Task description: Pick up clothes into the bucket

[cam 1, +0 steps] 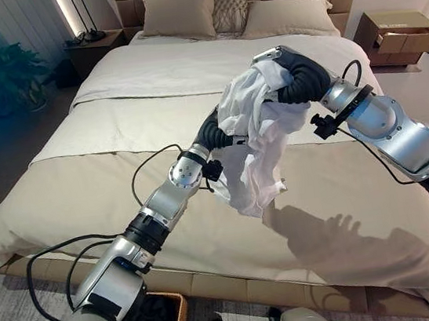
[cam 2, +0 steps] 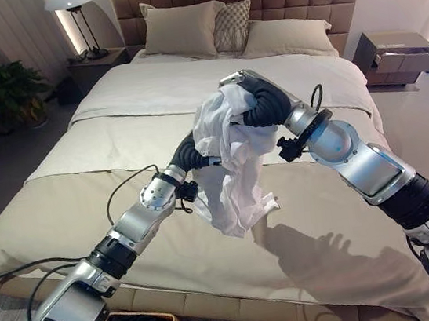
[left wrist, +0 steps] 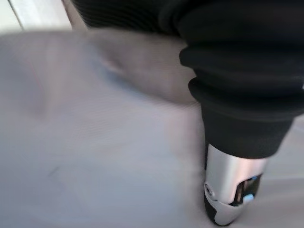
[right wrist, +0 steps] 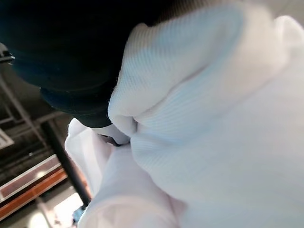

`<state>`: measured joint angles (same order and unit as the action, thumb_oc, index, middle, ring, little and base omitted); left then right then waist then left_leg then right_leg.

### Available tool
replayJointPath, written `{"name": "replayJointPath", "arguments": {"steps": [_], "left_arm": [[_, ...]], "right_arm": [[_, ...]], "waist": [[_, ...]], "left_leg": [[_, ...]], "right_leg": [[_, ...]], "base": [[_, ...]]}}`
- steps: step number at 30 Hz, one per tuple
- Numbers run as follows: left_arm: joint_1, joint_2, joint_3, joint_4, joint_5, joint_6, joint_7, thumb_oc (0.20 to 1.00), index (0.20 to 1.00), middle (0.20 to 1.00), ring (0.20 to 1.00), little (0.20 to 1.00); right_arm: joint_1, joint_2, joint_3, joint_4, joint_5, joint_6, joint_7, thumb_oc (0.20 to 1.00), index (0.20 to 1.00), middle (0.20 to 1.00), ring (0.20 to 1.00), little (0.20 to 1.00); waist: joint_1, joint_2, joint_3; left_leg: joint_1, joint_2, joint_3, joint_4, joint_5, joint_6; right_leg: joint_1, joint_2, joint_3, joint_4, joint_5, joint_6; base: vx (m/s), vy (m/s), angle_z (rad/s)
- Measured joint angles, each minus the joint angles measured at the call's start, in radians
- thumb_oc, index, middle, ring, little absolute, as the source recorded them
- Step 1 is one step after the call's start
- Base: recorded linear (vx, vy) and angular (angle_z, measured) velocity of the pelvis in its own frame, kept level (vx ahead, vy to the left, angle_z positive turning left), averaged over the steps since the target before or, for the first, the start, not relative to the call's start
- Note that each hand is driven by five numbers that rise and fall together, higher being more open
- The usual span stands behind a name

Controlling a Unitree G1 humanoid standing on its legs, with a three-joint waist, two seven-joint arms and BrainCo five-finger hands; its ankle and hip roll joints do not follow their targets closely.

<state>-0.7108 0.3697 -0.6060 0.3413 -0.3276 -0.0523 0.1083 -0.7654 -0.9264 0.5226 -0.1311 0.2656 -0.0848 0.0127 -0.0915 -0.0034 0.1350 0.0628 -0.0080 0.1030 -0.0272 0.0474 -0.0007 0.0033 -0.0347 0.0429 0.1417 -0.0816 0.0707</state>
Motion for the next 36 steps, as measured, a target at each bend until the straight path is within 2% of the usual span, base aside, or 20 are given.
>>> {"name": "replayJointPath", "arguments": {"steps": [4, 6, 11, 13, 17, 18, 19, 20, 23, 27, 30, 36], "left_arm": [[-0.002, 0.003, -0.009, -0.012, -0.026, 0.0, -0.021, 1.0, 1.0, 1.0, 1.0, 1.0], [-0.006, 0.018, -0.041, -0.046, -0.105, 0.001, -0.049, 1.0, 1.0, 1.0, 1.0, 1.0], [-0.059, 0.114, -0.159, -0.139, -0.273, 0.007, -0.124, 1.0, 1.0, 1.0, 1.0, 1.0], [-0.07, 0.166, -0.195, -0.185, -0.369, 0.01, -0.157, 0.2, 0.2, 0.2, 0.2, 0.2], [-0.073, 0.212, -0.205, -0.215, -0.482, 0.019, -0.216, 0.2, 0.2, 0.2, 0.2, 0.2], [-0.073, 0.235, -0.206, -0.229, -0.5, 0.021, -0.232, 0.2, 0.2, 0.2, 0.2, 0.2], [-0.072, 0.252, -0.206, -0.237, -0.522, 0.021, -0.241, 0.2, 0.2, 0.2, 0.2, 0.2], [-0.072, 0.262, -0.206, -0.24, -0.532, 0.022, -0.247, 0.2, 0.2, 0.2, 0.2, 0.2], [-0.066, 0.291, -0.203, -0.242, -0.573, 0.023, -0.262, 0.2, 0.2, 0.2, 0.2, 0.2], [0.013, 0.269, -0.153, -0.246, -0.644, 0.024, -0.265, 0.2, 0.2, 0.2, 0.2, 0.2], [0.105, 0.227, -0.056, -0.247, -0.68, 0.024, -0.258, 0.2, 0.2, 0.2, 0.2, 0.2], [0.175, 0.213, 0.065, -0.248, -0.689, 0.019, -0.207, 0.2, 0.2, 0.2, 0.2, 0.2]], "right_arm": [[0.0, 0.004, 0.0, -0.013, 0.018, 0.0, 0.007, 0.2, 0.2, 0.2, 0.2, 0.2], [0.0, 0.004, 0.0, -0.017, 0.049, 0.0, 0.011, 0.2, 0.2, 0.2, 0.2, 0.2], [-0.001, 0.003, 0.004, -0.02, 0.083, -0.012, 0.025, 0.2, 0.2, 0.2, 0.2, 0.2], [-0.007, 0.002, 0.015, -0.021, 0.101, -0.02, 0.025, 0.2, 0.2, 0.2, 0.2, 0.2], [-0.008, -0.01, 0.039, -0.02, 0.112, -0.027, 0.026, 0.2, 0.2, 0.2, 0.2, 0.2], [-0.008, -0.012, 0.039, -0.02, 0.112, -0.029, 0.026, 0.611, 0.611, 0.611, 0.611, 0.611], [-0.008, -0.017, 0.039, -0.02, 0.112, -0.032, 0.026, 0.959, 0.959, 0.959, 0.959, 0.959], [-0.008, -0.021, 0.038, -0.02, 0.111, -0.034, 0.026, 1.0, 1.0, 1.0, 1.0, 1.0], [-0.008, -0.025, 0.034, -0.019, 0.109, -0.04, 0.025, 1.0, 1.0, 1.0, 1.0, 1.0], [-0.004, -0.021, 0.015, -0.018, 0.094, -0.047, 0.022, 1.0, 1.0, 1.0, 1.0, 1.0], [0.041, 0.005, -0.066, -0.017, 0.076, -0.048, 0.01, 1.0, 1.0, 1.0, 1.0, 1.0], [0.145, 0.018, -0.225, -0.016, 0.029, -0.05, -0.036, 1.0, 1.0, 1.0, 1.0, 1.0]], "waist": [[-0.002, 0.002, -0.003], [-0.003, 0.003, -0.004], [0.002, 0.016, -0.017], [-0.001, 0.02, -0.022], [-0.002, 0.023, -0.03], [-0.004, 0.023, -0.031], [-0.001, 0.024, -0.033], [0.0, 0.025, -0.034], [0.001, 0.024, -0.041], [0.001, 0.024, -0.048], [0.002, 0.021, -0.051], [0.013, 0.018, -0.053]], "left_leg": [[0.003, -0.002, -0.01, 0.0, 0.0, 0.0], [0.01, -0.003, -0.024, 0.0, 0.0, 0.0], [0.009, -0.004, -0.03, -0.001, 0.0, 0.0], [0.009, -0.005, -0.034, -0.002, 0.0, 0.0], [0.013, -0.005, -0.043, -0.003, 0.0, 0.0], [0.013, -0.005, -0.047, -0.004, 0.0, 0.0], [0.013, -0.005, -0.049, -0.004, 0.0, 0.0], [0.013, -0.005, -0.05, -0.005, 0.0, 0.0], [0.014, -0.006, -0.051, -0.008, 0.0, -0.001], [0.026, -0.009, -0.052, -0.015, 0.0, 0.0], [0.031, -0.01, -0.052, -0.02, 0.0, 0.0], [0.032, -0.013, -0.055, -0.021, 0.0, 0.0]], "right_leg": [[0.012, -0.003, -0.01, -0.007, 0.0, 0.0], [0.028, -0.005, -0.022, -0.016, 0.0, 0.0], [0.032, -0.006, -0.03, -0.021, 0.0, 0.0], [0.033, -0.007, -0.034, -0.022, 0.0, 0.0], [0.046, -0.007, -0.042, -0.032, 0.0, 0.0], [0.046, -0.007, -0.046, -0.033, 0.0, 0.0], [0.048, -0.007, -0.048, -0.033, 0.0, 0.0], [0.048, -0.007, -0.049, -0.033, 0.0, 0.0], [0.049, -0.008, -0.052, -0.034, 0.0, 0.0], [0.062, -0.011, -0.053, -0.045, 0.0, 0.0], [0.066, -0.012, -0.053, -0.05, 0.0, 0.0], [0.073, -0.015, -0.055, -0.058, 0.0, 0.0]], "base": [[0.01, 0.001, 0.08], [0.0, 0.002, 0.15], [0.01, 0.004, 0.06], [0.02, 0.005, 0.04], [0.01, 0.003, 0.06], [0.01, 0.009, 0.09], [0.01, 0.009, 0.07], [0.0, 0.009, 0.04], [0.0, 0.002, 0.01], [0.0, 0.0, 0.0], [0.0, 0.0, 0.0], [0.0, 0.0, 0.01]]}}
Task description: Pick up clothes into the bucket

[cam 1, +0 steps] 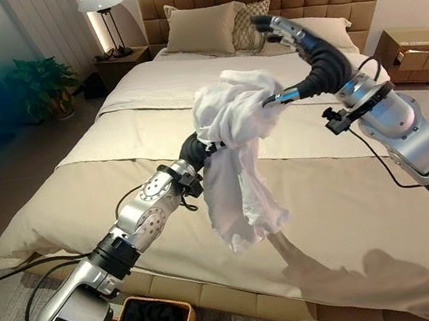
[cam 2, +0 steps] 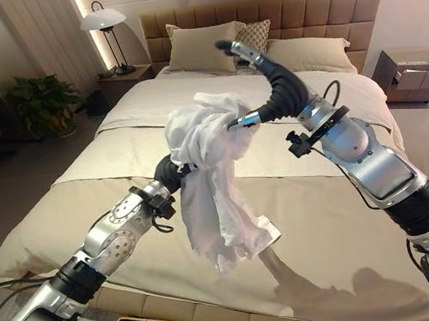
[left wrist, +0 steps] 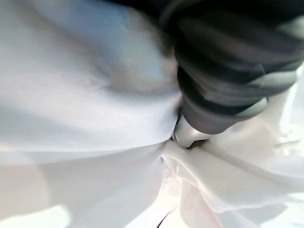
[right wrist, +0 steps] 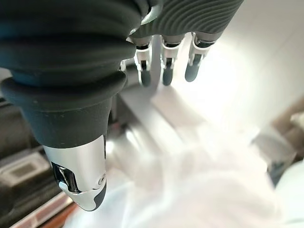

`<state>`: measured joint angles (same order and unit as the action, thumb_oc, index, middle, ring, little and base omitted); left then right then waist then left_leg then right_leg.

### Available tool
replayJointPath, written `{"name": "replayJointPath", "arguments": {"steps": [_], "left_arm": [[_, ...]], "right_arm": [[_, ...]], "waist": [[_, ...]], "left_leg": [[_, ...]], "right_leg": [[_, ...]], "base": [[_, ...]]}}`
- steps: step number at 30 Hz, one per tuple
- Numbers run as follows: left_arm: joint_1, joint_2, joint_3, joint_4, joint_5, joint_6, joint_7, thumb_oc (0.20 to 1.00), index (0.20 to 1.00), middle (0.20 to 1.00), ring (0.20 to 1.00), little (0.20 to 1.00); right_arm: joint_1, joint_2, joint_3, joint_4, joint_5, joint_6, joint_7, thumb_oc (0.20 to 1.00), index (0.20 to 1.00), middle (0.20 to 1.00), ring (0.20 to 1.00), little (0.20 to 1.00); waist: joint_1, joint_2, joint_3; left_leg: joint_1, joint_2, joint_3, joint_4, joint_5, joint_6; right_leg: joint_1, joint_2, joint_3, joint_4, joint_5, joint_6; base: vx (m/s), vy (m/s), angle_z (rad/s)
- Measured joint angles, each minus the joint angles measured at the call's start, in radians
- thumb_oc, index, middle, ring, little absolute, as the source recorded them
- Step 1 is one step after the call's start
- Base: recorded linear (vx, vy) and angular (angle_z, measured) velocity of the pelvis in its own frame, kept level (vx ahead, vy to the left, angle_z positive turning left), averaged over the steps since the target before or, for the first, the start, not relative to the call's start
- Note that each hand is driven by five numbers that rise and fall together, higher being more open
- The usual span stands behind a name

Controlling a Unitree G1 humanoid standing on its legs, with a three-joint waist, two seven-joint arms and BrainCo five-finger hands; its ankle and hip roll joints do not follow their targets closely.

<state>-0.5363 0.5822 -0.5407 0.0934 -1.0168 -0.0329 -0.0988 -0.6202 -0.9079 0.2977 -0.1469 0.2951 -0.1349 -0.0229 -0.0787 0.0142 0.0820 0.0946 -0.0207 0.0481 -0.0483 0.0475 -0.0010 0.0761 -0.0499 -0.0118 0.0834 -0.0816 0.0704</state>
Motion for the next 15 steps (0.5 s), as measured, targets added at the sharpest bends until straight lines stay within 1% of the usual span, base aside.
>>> {"name": "replayJointPath", "arguments": {"steps": [3, 4, 6, 7, 8, 9, 10, 12, 13, 14, 15], "left_arm": [[0.045, -0.014, 0.079, 0.0, 0.001, -0.011, 0.028, 0.2, 0.2, 0.2, 0.2, 0.2], [0.078, -0.036, 0.135, 0.0, 0.002, -0.023, 0.038, 0.2, 0.2, 0.2, 0.2, 0.2], [0.119, -0.046, 0.192, 0.001, 0.005, -0.045, 0.067, 0.2, 0.2, 0.2, 0.2, 0.2], [0.143, -0.063, 0.23, -0.006, 0.023, -0.046, 0.072, 0.2, 0.2, 0.2, 0.2, 0.2], [0.174, -0.081, 0.276, -0.023, 0.037, -0.048, 0.08, 0.2, 0.2, 0.2, 0.2, 0.2], [0.23, -0.099, 0.333, -0.042, 0.074, -0.078, 0.105, 0.2, 0.2, 0.2, 0.2, 0.2], [0.281, -0.1, 0.392, -0.069, 0.121, -0.084, 0.116, 0.2, 0.2, 0.2, 0.2, 0.2], [0.321, -0.098, 0.461, -0.087, 0.198, -0.089, 0.14, 0.2, 0.2, 0.2, 0.2, 0.2], [0.338, -0.099, 0.501, -0.1, 0.237, -0.092, 0.151, 0.2, 0.2, 0.2, 0.2, 0.2], [0.36, -0.079, 0.591, -0.129, 0.356, -0.097, 0.186, 0.2, 0.2, 0.2, 0.2, 0.2], [0.364, -0.074, 0.629, -0.141, 0.383, -0.11, 0.199, 0.2, 0.2, 0.2, 0.2, 0.2]], "right_arm": [[0.07, 0.03, -0.095, 0.022, -0.013, -0.002, -0.037, 1.0, 1.0, 1.0, 1.0, 1.0], [0.132, 0.074, -0.176, 0.035, -0.013, -0.013, -0.052, 1.0, 1.0, 1.0, 1.0, 1.0], [0.215, 0.122, -0.249, 0.075, -0.012, -0.014, -0.084, 1.0, 1.0, 1.0, 1.0, 1.0], [0.255, 0.169, -0.294, 0.085, -0.011, -0.021, -0.086, 1.0, 1.0, 1.0, 1.0, 1.0], [0.303, 0.235, -0.355, 0.097, -0.007, -0.03, -0.092, 1.0, 1.0, 1.0, 1.0, 1.0], [0.421, 0.325, -0.429, 0.118, 0.019, -0.037, -0.121, 1.0, 1.0, 1.0, 1.0, 1.0], [0.502, 0.37, -0.452, 0.151, 0.034, -0.035, -0.118, 1.0, 1.0, 1.0, 1.0, 1.0], [0.603, 0.418, -0.469, 0.217, 0.059, -0.038, -0.112, 1.0, 1.0, 1.0, 1.0, 1.0], [0.639, 0.443, -0.478, 0.252, 0.069, -0.028, -0.112, 1.0, 1.0, 1.0, 1.0, 1.0], [0.727, 0.492, -0.489, 0.438, 0.081, -0.04, -0.097, 1.0, 1.0, 1.0, 1.0, 1.0], [0.759, 0.507, -0.49, 0.506, 0.091, -0.015, -0.098, 1.0, 1.0, 1.0, 1.0, 1.0]], "waist": [[0.002, -0.003, -0.002], [0.008, -0.008, -0.005], [0.012, -0.014, -0.009], [0.012, -0.018, -0.011], [0.012, -0.024, -0.014], [0.014, -0.028, -0.016], [0.014, -0.028, -0.016], [0.01, -0.026, -0.014], [0.014, -0.027, -0.013], [0.013, -0.033, -0.011], [0.014, -0.034, -0.009]], "left_leg": [[0.002, -0.002, -0.002, -0.002, 0.0, 0.0], [0.004, -0.001, -0.003, -0.006, 0.0, 0.0], [0.005, -0.002, -0.003, -0.008, 0.0, 0.0], [0.007, -0.002, -0.003, -0.01, 0.0, 0.0], [0.01, -0.001, -0.003, -0.013, 0.0, 0.0], [0.015, -0.002, -0.003, -0.019, 0.0, 0.0], [0.017, -0.004, -0.007, -0.023, -0.001, 0.0], [0.015, -0.005, -0.007, -0.029, 0.0, 0.0], [0.015, -0.006, -0.008, -0.03, 0.0, 0.0], [0.015, -0.007, -0.016, -0.031, -0.001, 0.0], [0.014, -0.008, -0.021, -0.034, -0.003, -0.003]], "right_leg": [[0.005, -0.001, -0.001, -0.005, 0.0, 0.0], [0.006, -0.001, -0.001, -0.008, 0.0, 0.0], [0.007, -0.001, -0.001, -0.011, 0.0, 0.0], [0.007, -0.001, -0.001, -0.012, 0.0, 0.0], [0.008, -0.001, -0.001, -0.015, 0.0, 0.0], [0.016, -0.001, -0.002, -0.02, -0.001, 0.0], [0.018, -0.002, -0.004, -0.022, -0.003, 0.0], [0.015, -0.004, -0.004, -0.028, -0.003, 0.0], [0.019, -0.004, -0.005, -0.03, -0.003, 0.0], [0.022, -0.006, -0.012, -0.033, -0.003, 0.0], [0.023, -0.006, -0.016, -0.034, -0.007, 0.0]], "base": [[0.0, 0.0, 0.02], [0.0, 0.0, 0.0], [0.0, 0.0, 0.0], [0.0, 0.0, 0.0], [0.0, 0.0, 0.0], [0.01, 0.02, 0.04], [0.01, 0.01, 0.05], [0.0, 0.005, 0.02], [0.0, 0.003, 0.09], [-0.01, -0.002, 0.12], [0.01, -0.003, 0.21]]}}
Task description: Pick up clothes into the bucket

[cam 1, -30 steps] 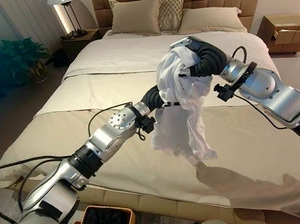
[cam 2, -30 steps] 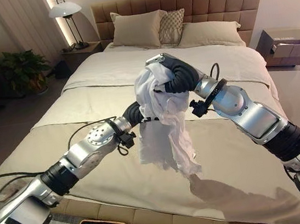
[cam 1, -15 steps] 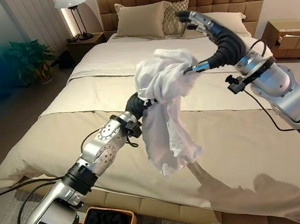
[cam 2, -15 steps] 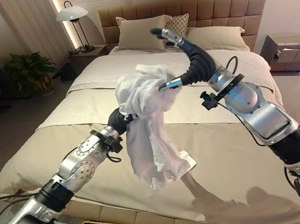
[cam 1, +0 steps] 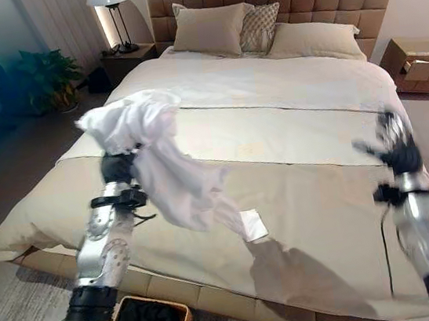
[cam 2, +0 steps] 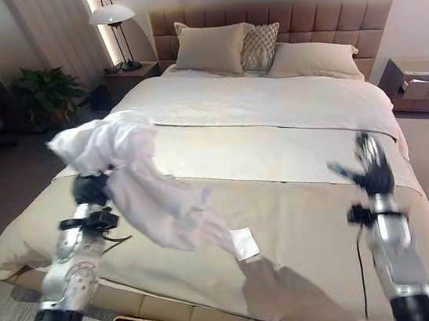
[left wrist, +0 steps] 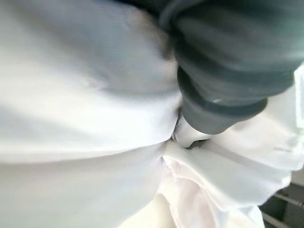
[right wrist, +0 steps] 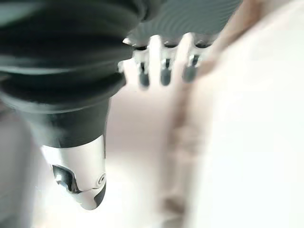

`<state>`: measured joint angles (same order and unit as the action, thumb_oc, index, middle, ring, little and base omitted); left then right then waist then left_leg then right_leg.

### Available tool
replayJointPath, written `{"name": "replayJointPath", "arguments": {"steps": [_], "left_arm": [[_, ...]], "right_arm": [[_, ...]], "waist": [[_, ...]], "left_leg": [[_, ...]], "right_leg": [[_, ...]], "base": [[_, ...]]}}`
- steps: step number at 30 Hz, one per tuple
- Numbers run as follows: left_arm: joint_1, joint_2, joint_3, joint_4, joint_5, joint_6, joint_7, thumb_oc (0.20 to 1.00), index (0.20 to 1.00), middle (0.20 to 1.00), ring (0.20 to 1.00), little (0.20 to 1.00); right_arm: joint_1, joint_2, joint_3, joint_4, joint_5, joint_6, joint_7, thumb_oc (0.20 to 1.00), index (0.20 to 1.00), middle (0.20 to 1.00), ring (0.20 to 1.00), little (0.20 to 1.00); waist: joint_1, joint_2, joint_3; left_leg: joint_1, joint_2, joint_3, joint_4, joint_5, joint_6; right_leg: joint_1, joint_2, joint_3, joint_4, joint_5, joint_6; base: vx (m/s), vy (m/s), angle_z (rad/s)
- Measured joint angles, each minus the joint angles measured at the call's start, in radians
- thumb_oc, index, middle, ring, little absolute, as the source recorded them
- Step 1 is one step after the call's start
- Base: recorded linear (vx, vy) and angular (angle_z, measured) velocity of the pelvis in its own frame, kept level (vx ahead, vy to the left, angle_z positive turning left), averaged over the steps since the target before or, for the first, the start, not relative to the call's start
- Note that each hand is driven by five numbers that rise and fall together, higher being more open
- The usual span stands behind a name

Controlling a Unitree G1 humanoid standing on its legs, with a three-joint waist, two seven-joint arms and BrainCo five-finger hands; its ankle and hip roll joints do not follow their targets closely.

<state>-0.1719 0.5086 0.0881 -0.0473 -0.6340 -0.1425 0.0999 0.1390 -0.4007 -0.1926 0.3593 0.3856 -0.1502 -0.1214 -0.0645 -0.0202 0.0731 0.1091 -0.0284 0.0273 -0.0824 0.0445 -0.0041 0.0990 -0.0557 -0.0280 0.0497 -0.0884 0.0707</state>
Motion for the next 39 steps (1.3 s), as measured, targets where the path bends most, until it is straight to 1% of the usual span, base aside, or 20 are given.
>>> {"name": "replayJointPath", "arguments": {"steps": [1, 2, 3, 4, 5, 6, 7, 9, 11, 13, 14, 15, 18, 20, 22, 28, 31, 33, 37, 39], "left_arm": [[0.004, 0.006, 0.053, -0.023, 0.049, -0.028, 0.027, 0.2, 0.2, 0.2, 0.2, 0.2], [0.016, 0.01, 0.081, -0.04, 0.075, -0.04, 0.032, 0.2, 0.2, 0.2, 0.2, 0.2], [0.035, 0.009, 0.118, -0.065, 0.098, -0.052, 0.04, 0.2, 0.2, 0.2, 0.2, 0.2], [0.059, 0.001, 0.165, -0.102, 0.113, -0.082, 0.054, 0.2, 0.2, 0.2, 0.2, 0.2], [0.07, 0.003, 0.181, -0.122, 0.117, -0.091, 0.058, 0.2, 0.2, 0.2, 0.2, 0.2], [0.07, 0.002, 0.196, -0.147, 0.123, -0.098, 0.06, 0.2, 0.2, 0.2, 0.2, 0.2], [0.069, 0.009, 0.206, -0.161, 0.131, -0.116, 0.067, 0.2, 0.2, 0.2, 0.2, 0.2], [0.059, 0.034, 0.199, -0.166, 0.131, -0.121, 0.067, 0.2, 0.2, 0.2, 0.2, 0.2], [0.056, 0.071, 0.181, -0.168, 0.127, -0.131, 0.066, 0.2, 0.2, 0.2, 0.2, 0.2], [0.054, 0.09, 0.167, -0.168, 0.106, -0.132, 0.062, 0.2, 0.2, 0.2, 0.2, 0.2], [0.057, 0.09, 0.168, -0.168, 0.096, -0.131, 0.06, 0.2, 0.2, 0.2, 0.2, 0.2], [0.052, 0.092, 0.158, -0.168, 0.08, -0.132, 0.06, 0.2, 0.2, 0.2, 0.2, 0.2], [0.042, 0.112, 0.131, -0.17, 0.06, -0.135, 0.06, 0.2, 0.2, 0.2, 0.2, 0.2], [0.042, 0.127, 0.128, -0.17, 0.058, -0.135, 0.063, 0.2, 0.2, 0.2, 0.2, 0.2], [0.042, 0.138, 0.129, -0.168, 0.051, -0.135, 0.075, 0.2, 0.2, 0.2, 0.2, 0.2], [0.048, 0.135, 0.132, -0.16, 0.051, -0.136, 0.084, 0.2, 0.2, 0.2, 0.2, 0.2], [0.08, 0.105, 0.134, -0.156, 0.052, -0.135, 0.083, 0.2, 0.2, 0.2, 0.2, 0.2], [0.126, 0.088, 0.14, -0.156, 0.065, -0.135, 0.083, 0.2, 0.2, 0.2, 0.2, 0.2], [0.254, 0.041, 0.183, -0.155, 0.133, -0.122, 0.079, 0.2, 0.2, 0.2, 0.2, 0.2], [0.292, 0.012, 0.199, -0.155, 0.151, -0.117, 0.075, 0.2, 0.2, 0.2, 0.2, 0.2]], "right_arm": [[0.075, 0.022, 0.001, 0.123, 0.0, -0.002, 0.009, 1.0, 1.0, 1.0, 1.0, 1.0], [0.087, 0.035, 0.002, 0.194, -0.007, 0.0, 0.011, 1.0, 1.0, 1.0, 1.0, 1.0], [0.106, 0.051, 0.001, 0.277, -0.019, 0.009, 0.009, 1.0, 1.0, 1.0, 1.0, 1.0], [0.153, 0.073, 0.01, 0.381, -0.037, 0.031, 0.009, 1.0, 1.0, 1.0, 1.0, 1.0], [0.157, 0.077, 0.034, 0.461, -0.062, 0.034, 0.012, 1.0, 1.0, 1.0, 1.0, 1.0], [0.163, 0.078, 0.077, 0.559, -0.096, 0.056, 0.02, 1.0, 1.0, 1.0, 1.0, 1.0], [0.172, 0.08, 0.108, 0.607, -0.14, 0.074, 0.03, 1.0, 1.0, 1.0, 1.0, 1.0], [0.149, 0.075, 0.159, 0.671, -0.191, 0.083, 0.042, 1.0, 1.0, 1.0, 1.0, 1.0], [0.106, 0.07, 0.23, 0.759, -0.266, 0.089, 0.058, 1.0, 1.0, 1.0, 1.0, 1.0], [0.095, 0.072, 0.237, 0.761, -0.292, 0.09, 0.062, 1.0, 1.0, 1.0, 1.0, 1.0], [0.076, 0.071, 0.234, 0.765, -0.303, 0.089, 0.062, 1.0, 1.0, 1.0, 1.0, 1.0], [0.058, 0.071, 0.234, 0.775, -0.305, 0.088, 0.06, 1.0, 1.0, 1.0, 1.0, 1.0], [0.015, 0.07, 0.245, 0.787, -0.323, 0.087, 0.059, 1.0, 1.0, 1.0, 1.0, 1.0], [-0.006, 0.071, 0.247, 0.793, -0.326, 0.087, 0.059, 1.0, 1.0, 1.0, 1.0, 1.0], [-0.022, 0.071, 0.247, 0.795, -0.326, 0.086, 0.058, 1.0, 1.0, 1.0, 1.0, 1.0], [-0.033, 0.072, 0.248, 0.797, -0.339, 0.087, 0.058, 1.0, 1.0, 1.0, 1.0, 1.0], [-0.032, 0.073, 0.248, 0.8, -0.346, 0.087, 0.058, 1.0, 1.0, 1.0, 1.0, 1.0], [-0.033, 0.073, 0.247, 0.798, -0.348, 0.087, 0.057, 1.0, 1.0, 1.0, 1.0, 1.0], [-0.017, 0.073, 0.245, 0.798, -0.349, 0.087, 0.051, 1.0, 1.0, 1.0, 1.0, 1.0], [-0.001, 0.073, 0.243, 0.799, -0.349, 0.087, 0.048, 1.0, 1.0, 1.0, 1.0, 1.0]], "waist": [[0.002, 0.003, 0.004], [0.002, 0.002, 0.005], [0.004, 0.002, 0.007], [0.008, 0.005, 0.013], [0.012, 0.005, 0.018], [0.017, 0.003, 0.03], [0.026, 0.004, 0.051], [0.022, -0.001, 0.067], [0.03, -0.002, 0.091], [0.026, -0.002, 0.109], [0.043, 0.001, 0.13], [0.055, 0.0, 0.134], [0.084, 0.006, 0.147], [0.083, 0.005, 0.148], [0.084, 0.005, 0.148], [0.084, 0.006, 0.148], [0.082, 0.007, 0.148], [0.088, 0.008, 0.147], [0.083, 0.013, 0.146], [0.107, 0.013, 0.146]], "left_leg": [[-0.004, -0.001, -0.007, -0.003, 0.0, 0.0], [-0.004, -0.002, -0.008, -0.003, 0.0, 0.0], [-0.005, -0.002, -0.01, -0.003, 0.0, 0.0], [-0.011, -0.005, -0.019, -0.002, 0.0, -0.001], [-0.021, -0.007, -0.03, 0.002, 0.0, -0.001], [-0.021, -0.007, -0.033, 0.006, -0.001, -0.002], [-0.041, -0.008, -0.037, 0.014, 0.001, -0.003], [-0.062, -0.012, -0.061, 0.037, -0.002, -0.007], [-0.113, -0.016, -0.111, 0.062, 0.007, -0.019], [-0.124, -0.019, -0.138, 0.066, 0.008, -0.028], [-0.126, -0.017, -0.144, 0.072, 0.015, -0.027], [-0.138, -0.018, -0.162, 0.079, 0.009, -0.036], [-0.162, -0.02, -0.209, 0.078, 0.02, -0.046], [-0.171, -0.023, -0.239, 0.083, 0.025, -0.043], [-0.173, -0.027, -0.256, 0.09, 0.031, -0.038], [-0.171, -0.035, -0.283, 0.098, 0.03, -0.041], [-0.168, -0.037, -0.287, 0.108, 0.03, -0.041], [-0.168, -0.037, -0.289, 0.11, 0.03, -0.042], [-0.165, -0.035, -0.287, 0.112, 0.025, -0.048], [-0.159, -0.032, -0.287, 0.111, 0.022, -0.052]], "right_leg": [[0.0, -0.002, -0.009, -0.001, -0.001, 0.002], [0.0, -0.002, -0.01, -0.001, -0.002, 0.003], [0.0, -0.003, -0.012, -0.001, -0.003, 0.004], [0.001, -0.005, -0.021, -0.002, -0.006, 0.005], [0.001, -0.006, -0.03, -0.001, -0.006, 0.005], [-0.002, -0.007, -0.036, -0.001, -0.007, 0.005], [-0.007, -0.003, -0.042, 0.001, -0.007, 0.005], [-0.014, -0.006, -0.057, 0.004, -0.007, 0.005], [-0.035, -0.005, -0.102, 0.018, -0.008, 0.003], [-0.039, -0.013, -0.135, 0.018, -0.01, 0.0], [-0.039, -0.008, -0.145, 0.029, -0.012, -0.002], [-0.042, -0.007, -0.154, 0.034, -0.019, -0.006], [-0.05, -0.006, -0.204, 0.04, -0.024, -0.016], [-0.049, -0.007, -0.238, 0.052, -0.03, -0.02], [-0.046, -0.01, -0.256, 0.065, -0.041, -0.023], [-0.031, -0.011, -0.282, 0.081, -0.059, -0.023], [-0.031, -0.015, -0.286, 0.09, -0.064, -0.024], [-0.031, -0.012, -0.286, 0.093, -0.067, -0.024], [-0.031, -0.014, -0.284, 0.099, -0.072, -0.029], [-0.034, -0.015, -0.284, 0.112, -0.08, -0.031]], "base": [[-0.01, -0.005, 0.14], [-0.01, -0.008, 0.12], [-0.07, -0.01, 0.1], [-0.07, -0.01, 0.18], [-0.18, -0.024, 0.24], [-0.16, -0.025, 0.16], [-0.16, -0.025, 0.14], [-0.13, -0.033, 0.28], [-0.15, -0.055, 0.59], [-0.08, -0.033, 0.59], [-0.1, -0.061, 0.41], [-0.06, -0.047, 0.33], [-0.02, -0.04, 0.51], [0.0, -0.019, 0.45], [-0.01, -0.017, 0.3], [-0.02, -0.012, 0.14], [-0.03, -0.014, 0.05], [0.0, 0.0, 0.0], [-0.01, -0.006, 0.0], [0.0, 0.0, 0.0]]}}
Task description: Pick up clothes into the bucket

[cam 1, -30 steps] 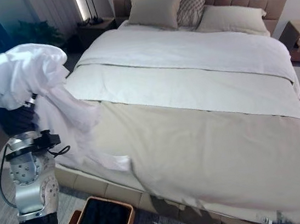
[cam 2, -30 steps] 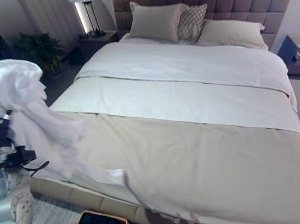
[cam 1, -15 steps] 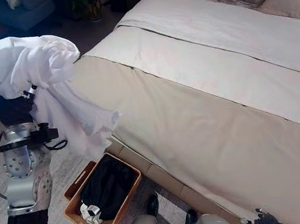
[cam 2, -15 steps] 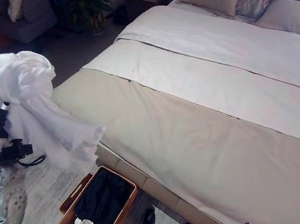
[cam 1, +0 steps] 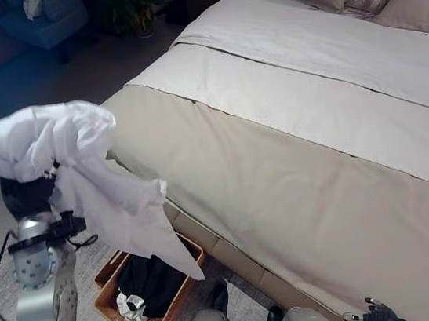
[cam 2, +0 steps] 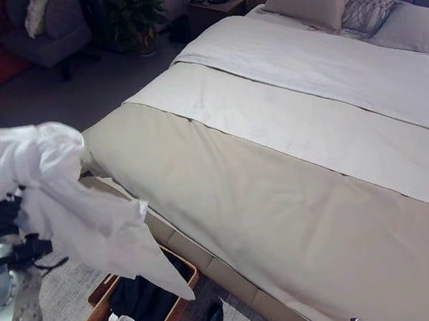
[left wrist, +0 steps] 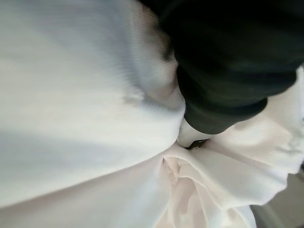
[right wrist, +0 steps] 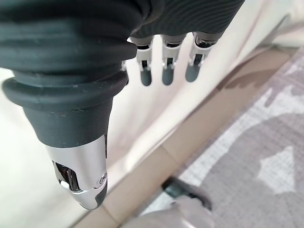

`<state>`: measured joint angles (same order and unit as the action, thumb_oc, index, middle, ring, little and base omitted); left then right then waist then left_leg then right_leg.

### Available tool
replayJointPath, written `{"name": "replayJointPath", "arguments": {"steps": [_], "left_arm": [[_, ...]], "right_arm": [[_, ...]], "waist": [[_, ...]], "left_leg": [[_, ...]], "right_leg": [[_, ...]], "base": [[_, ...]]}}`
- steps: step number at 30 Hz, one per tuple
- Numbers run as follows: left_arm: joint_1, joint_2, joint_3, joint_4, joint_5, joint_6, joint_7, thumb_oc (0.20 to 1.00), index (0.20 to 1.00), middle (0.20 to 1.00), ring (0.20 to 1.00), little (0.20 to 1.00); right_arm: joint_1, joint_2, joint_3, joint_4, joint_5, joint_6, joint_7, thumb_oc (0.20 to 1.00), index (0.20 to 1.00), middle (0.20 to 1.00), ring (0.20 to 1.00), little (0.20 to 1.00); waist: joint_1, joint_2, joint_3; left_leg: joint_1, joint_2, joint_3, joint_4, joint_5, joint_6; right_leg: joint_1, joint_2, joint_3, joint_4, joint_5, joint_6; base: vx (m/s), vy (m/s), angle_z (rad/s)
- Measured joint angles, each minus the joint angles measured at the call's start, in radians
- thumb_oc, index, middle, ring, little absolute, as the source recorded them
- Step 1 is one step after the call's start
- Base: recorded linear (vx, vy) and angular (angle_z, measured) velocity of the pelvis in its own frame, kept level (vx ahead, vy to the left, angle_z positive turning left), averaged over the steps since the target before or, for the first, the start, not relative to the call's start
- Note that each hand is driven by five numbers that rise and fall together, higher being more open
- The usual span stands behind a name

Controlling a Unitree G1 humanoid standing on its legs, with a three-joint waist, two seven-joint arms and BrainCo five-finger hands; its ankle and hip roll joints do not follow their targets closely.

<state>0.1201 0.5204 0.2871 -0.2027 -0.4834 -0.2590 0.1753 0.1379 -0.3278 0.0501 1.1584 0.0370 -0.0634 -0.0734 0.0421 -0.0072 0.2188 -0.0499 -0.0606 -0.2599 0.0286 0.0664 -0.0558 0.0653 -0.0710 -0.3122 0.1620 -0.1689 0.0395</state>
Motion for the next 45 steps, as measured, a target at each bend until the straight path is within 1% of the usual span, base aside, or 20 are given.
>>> {"name": "replayJointPath", "arguments": {"steps": [3, 6, 8, 9, 11, 13, 19, 20, 22, 25, 29, 30, 31, 32, 34, 35, 37, 41, 44, 45], "left_arm": [[0.063, -0.036, 0.015, -0.004, -0.001, 0.003, -0.017, 0.2, 0.2, 0.2, 0.2, 0.2], [0.12, -0.042, 0.01, -0.004, -0.004, 0.012, -0.059, 0.2, 0.2, 0.2, 0.2, 0.2], [0.15, -0.057, 0.008, -0.004, -0.012, 0.018, -0.082, 0.2, 0.2, 0.2, 0.2, 0.2], [0.173, -0.083, 0.007, 0.0, -0.027, 0.022, -0.098, 0.2, 0.2, 0.2, 0.2, 0.2], [0.192, -0.09, 0.0, 0.005, -0.043, 0.045, -0.111, 0.2, 0.2, 0.2, 0.2, 0.2], [0.217, -0.091, 0.0, 0.022, -0.049, 0.05, -0.126, 0.2, 0.2, 0.2, 0.2, 0.2], [0.24, -0.09, 0.0, 0.121, -0.054, 0.071, -0.146, 0.2, 0.2, 0.2, 0.2, 0.2], [0.235, -0.089, -0.005, 0.168, -0.051, 0.073, -0.146, 0.2, 0.2, 0.2, 0.2, 0.2], [0.241, -0.089, -0.022, 0.213, -0.048, 0.086, -0.145, 0.2, 0.2, 0.2, 0.2, 0.2], [0.23, -0.086, -0.045, 0.307, -0.015, 0.086, -0.144, 0.2, 0.2, 0.2, 0.2, 0.2], [0.172, -0.086, -0.07, 0.532, 0.1, 0.111, -0.086, 0.2, 0.2, 0.2, 0.2, 0.2], [0.163, -0.087, -0.074, 0.573, 0.125, 0.118, -0.075, 0.2, 0.2, 0.2, 0.2, 0.2], [0.152, -0.087, -0.076, 0.596, 0.139, 0.116, -0.066, 0.2, 0.2, 0.2, 0.2, 0.2], [0.108, -0.082, -0.09, 0.678, 0.165, 0.118, -0.034, 0.2, 0.2, 0.2, 0.2, 0.2], [0.076, -0.081, -0.098, 0.714, 0.186, 0.118, -0.002, 0.2, 0.2, 0.2, 0.2, 0.2], [0.045, -0.08, -0.105, 0.738, 0.197, 0.118, 0.017, 0.2, 0.2, 0.2, 0.2, 0.2], [-0.029, -0.072, -0.119, 0.792, 0.211, 0.116, 0.062, 0.2, 0.2, 0.2, 0.2, 0.2], [-0.13, -0.061, -0.126, 0.83, 0.235, 0.112, 0.144, 0.2, 0.2, 0.2, 0.2, 0.2], [-0.205, -0.058, -0.137, 0.858, 0.234, 0.113, 0.196, 0.2, 0.2, 0.2, 0.2, 0.2], [-0.216, -0.053, -0.147, 0.861, 0.234, 0.112, 0.207, 0.2, 0.2, 0.2, 0.2, 0.2]], "right_arm": [[0.011, -0.002, -0.003, 0.002, -0.008, 0.0, -0.001, 1.0, 1.0, 1.0, 1.0, 1.0], [0.013, -0.003, -0.005, 0.001, -0.008, 0.0, -0.001, 1.0, 1.0, 1.0, 1.0, 1.0], [0.014, -0.004, -0.006, 0.002, -0.009, 0.0, -0.002, 1.0, 1.0, 1.0, 1.0, 1.0], [0.013, -0.007, -0.006, -0.002, -0.009, 0.0, -0.002, 1.0, 1.0, 1.0, 1.0, 1.0], [0.014, -0.007, -0.007, -0.001, -0.015, 0.0, -0.002, 1.0, 1.0, 1.0, 1.0, 1.0], [0.014, -0.009, -0.007, -0.003, -0.017, 0.0, -0.003, 1.0, 1.0, 1.0, 1.0, 1.0], [0.014, -0.01, -0.008, -0.01, -0.017, 0.0, -0.009, 1.0, 1.0, 1.0, 1.0, 1.0], [0.013, -0.013, -0.008, -0.018, -0.017, -0.001, -0.01, 1.0, 1.0, 1.0, 1.0, 1.0], [0.01, -0.017, -0.008, -0.025, -0.017, -0.002, -0.011, 1.0, 1.0, 1.0, 1.0, 1.0], [0.01, -0.023, -0.01, -0.042, -0.017, -0.003, -0.012, 1.0, 1.0, 1.0, 1.0, 1.0], [-0.017, -0.032, -0.022, -0.058, -0.016, -0.007, -0.028, 1.0, 1.0, 1.0, 1.0, 1.0], [-0.023, -0.031, -0.023, -0.062, -0.015, -0.011, -0.029, 1.0, 1.0, 1.0, 1.0, 1.0], [-0.024, -0.033, -0.024, -0.066, -0.014, -0.013, -0.031, 1.0, 1.0, 1.0, 1.0, 1.0], [-0.034, -0.042, -0.03, -0.084, -0.006, -0.019, -0.039, 1.0, 1.0, 1.0, 1.0, 1.0], [-0.048, -0.046, -0.041, -0.108, 0.001, -0.022, -0.049, 1.0, 1.0, 1.0, 1.0, 1.0], [-0.057, -0.045, -0.041, -0.117, 0.007, -0.023, -0.052, 1.0, 1.0, 1.0, 1.0, 1.0], [-0.064, -0.043, -0.038, -0.132, 0.015, -0.026, -0.059, 1.0, 1.0, 1.0, 1.0, 1.0], [-0.072, -0.037, -0.017, -0.134, 0.015, -0.033, -0.079, 1.0, 1.0, 1.0, 1.0, 1.0], [-0.082, -0.028, 0.005, -0.136, 0.019, -0.039, -0.091, 1.0, 1.0, 1.0, 1.0, 1.0], [-0.083, -0.025, 0.009, -0.136, 0.025, -0.039, -0.095, 1.0, 1.0, 1.0, 1.0, 1.0]], "waist": [[0.01, 0.001, 0.0], [0.024, 0.002, -0.001], [0.028, 0.001, -0.001], [0.028, 0.003, 0.0], [0.03, 0.002, 0.0], [0.03, 0.003, 0.0], [0.032, 0.005, 0.005], [0.029, 0.009, 0.007], [0.029, 0.011, 0.022], [0.025, 0.011, 0.046], [0.023, -0.003, 0.079], [0.019, -0.018, 0.089], [0.016, -0.023, 0.093], [0.027, -0.024, 0.106], [0.013, -0.032, 0.133], [-0.001, -0.033, 0.158], [-0.001, -0.038, 0.189], [-0.026, -0.064, 0.239], [-0.028, -0.085, 0.285], [-0.027, -0.089, 0.288]], "left_leg": [[0.002, 0.002, -0.002, 0.0, -0.004, -0.004], [-0.002, 0.006, -0.002, 0.001, -0.009, -0.001], [-0.013, 0.007, -0.004, 0.005, -0.009, -0.002], [-0.016, 0.007, -0.005, 0.01, -0.007, -0.002], [-0.017, 0.007, -0.008, 0.015, -0.005, -0.004], [-0.018, 0.008, -0.016, 0.017, -0.005, -0.007], [-0.04, 0.015, -0.029, 0.034, -0.009, -0.013], [-0.052, 0.016, -0.03, 0.04, -0.013, -0.015], [-0.055, 0.017, -0.03, 0.044, -0.012, -0.015], [-0.074, 0.017, -0.029, 0.062, -0.014, -0.016], [-0.115, 0.021, -0.002, 0.099, -0.02, -0.023], [-0.119, 0.021, 0.013, 0.107, -0.022, -0.023], [-0.124, 0.021, 0.018, 0.114, -0.023, -0.021], [-0.149, 0.023, 0.049, 0.14, -0.046, -0.01], [-0.183, 0.022, 0.076, 0.171, -0.054, -0.005], [-0.204, 0.019, 0.082, 0.187, -0.056, -0.006], [-0.25, 0.018, 0.097, 0.226, -0.068, -0.007], [-0.332, 0.016, 0.107, 0.283, -0.081, -0.006], [-0.381, 0.015, 0.106, 0.319, -0.085, -0.007], [-0.39, 0.013, 0.104, 0.323, -0.085, -0.007]], "right_leg": [[-0.005, -0.002, 0.0, 0.03, -0.023, -0.006], [-0.02, -0.001, 0.0, 0.052, -0.039, -0.013], [-0.031, 0.002, 0.0, 0.063, -0.042, -0.017], [-0.035, 0.003, -0.001, 0.069, -0.043, -0.02], [-0.034, 0.005, -0.002, 0.074, -0.046, -0.023], [-0.035, 0.006, -0.009, 0.077, -0.049, -0.026], [-0.043, 0.017, -0.025, 0.078, -0.053, -0.031], [-0.055, 0.017, -0.026, 0.085, -0.055, -0.032], [-0.067, 0.018, -0.026, 0.095, -0.055, -0.035], [-0.093, 0.013, -0.025, 0.117, -0.058, -0.039], [-0.149, 0.008, 0.004, 0.166, -0.067, -0.046], [-0.169, 0.004, 0.02, 0.184, -0.071, -0.045], [-0.179, 0.002, 0.028, 0.191, -0.072, -0.045], [-0.217, 0.001, 0.061, 0.221, -0.082, -0.043], [-0.256, -0.002, 0.087, 0.25, -0.082, -0.042], [-0.276, -0.005, 0.092, 0.267, -0.081, -0.042], [-0.325, -0.007, 0.11, 0.303, -0.081, -0.042], [-0.402, -0.01, 0.118, 0.342, -0.08, -0.039], [-0.442, -0.011, 0.118, 0.366, -0.077, -0.038], [-0.448, -0.013, 0.116, 0.367, -0.077, -0.038]], "base": [[-0.01, -0.006, 0.01], [-0.02, -0.014, 0.0], [-0.03, -0.02, 0.01], [0.0, 0.0, 0.0], [-0.01, -0.008, 0.02], [-0.03, -0.018, 0.06], [-0.03, -0.008, 0.06], [0.0, 0.0, 0.0], [-0.02, 0.01, 0.0], [-0.04, 0.054, -0.02], [-0.04, 0.081, -0.22], [-0.07, 0.115, -0.26], [-0.09, 0.14, -0.5], [-0.04, 0.067, -0.53], [-0.06, 0.095, -0.44], [-0.06, 0.088, -0.19], [-0.05, 0.067, -0.21], [-0.05, 0.084, -0.09], [-0.02, 0.049, 0.0], [-0.01, 0.05, 0.12]]}}
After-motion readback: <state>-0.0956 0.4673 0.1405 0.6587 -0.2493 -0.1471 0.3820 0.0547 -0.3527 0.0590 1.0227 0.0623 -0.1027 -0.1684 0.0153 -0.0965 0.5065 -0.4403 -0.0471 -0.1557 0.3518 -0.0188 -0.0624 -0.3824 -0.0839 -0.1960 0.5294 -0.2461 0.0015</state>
